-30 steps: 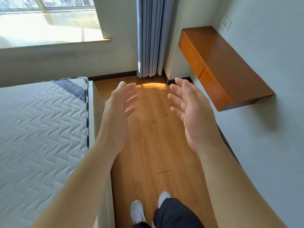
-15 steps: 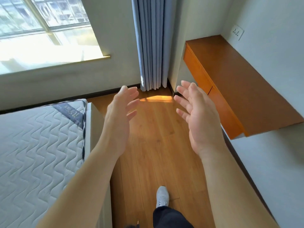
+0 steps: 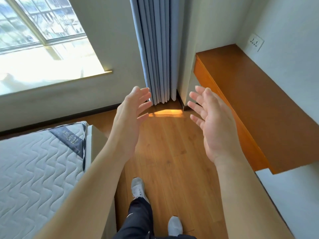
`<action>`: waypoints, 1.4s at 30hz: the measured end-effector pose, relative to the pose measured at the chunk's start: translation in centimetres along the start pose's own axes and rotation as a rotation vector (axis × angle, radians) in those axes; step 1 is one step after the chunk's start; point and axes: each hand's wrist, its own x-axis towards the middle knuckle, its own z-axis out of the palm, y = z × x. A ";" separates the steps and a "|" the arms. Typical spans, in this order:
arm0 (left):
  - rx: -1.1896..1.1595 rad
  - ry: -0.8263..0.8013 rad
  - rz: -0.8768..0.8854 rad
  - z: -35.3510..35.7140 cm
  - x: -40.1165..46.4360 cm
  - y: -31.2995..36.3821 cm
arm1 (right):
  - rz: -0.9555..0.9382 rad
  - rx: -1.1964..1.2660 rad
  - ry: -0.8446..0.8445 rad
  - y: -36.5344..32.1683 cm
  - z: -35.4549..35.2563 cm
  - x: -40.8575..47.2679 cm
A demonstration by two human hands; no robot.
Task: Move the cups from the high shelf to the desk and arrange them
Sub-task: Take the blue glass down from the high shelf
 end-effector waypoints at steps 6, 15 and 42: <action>-0.039 -0.088 -0.005 -1.6 8.8 0.3 | -0.010 -0.031 0.069 -0.6 3.2 6.4; -0.016 -0.285 -0.027 -2.3 22.7 3.0 | -0.020 -0.099 0.303 -2.8 8.3 16.1; 0.123 -0.643 0.105 27.1 46.1 8.5 | -0.063 0.090 0.621 -6.4 -10.0 40.8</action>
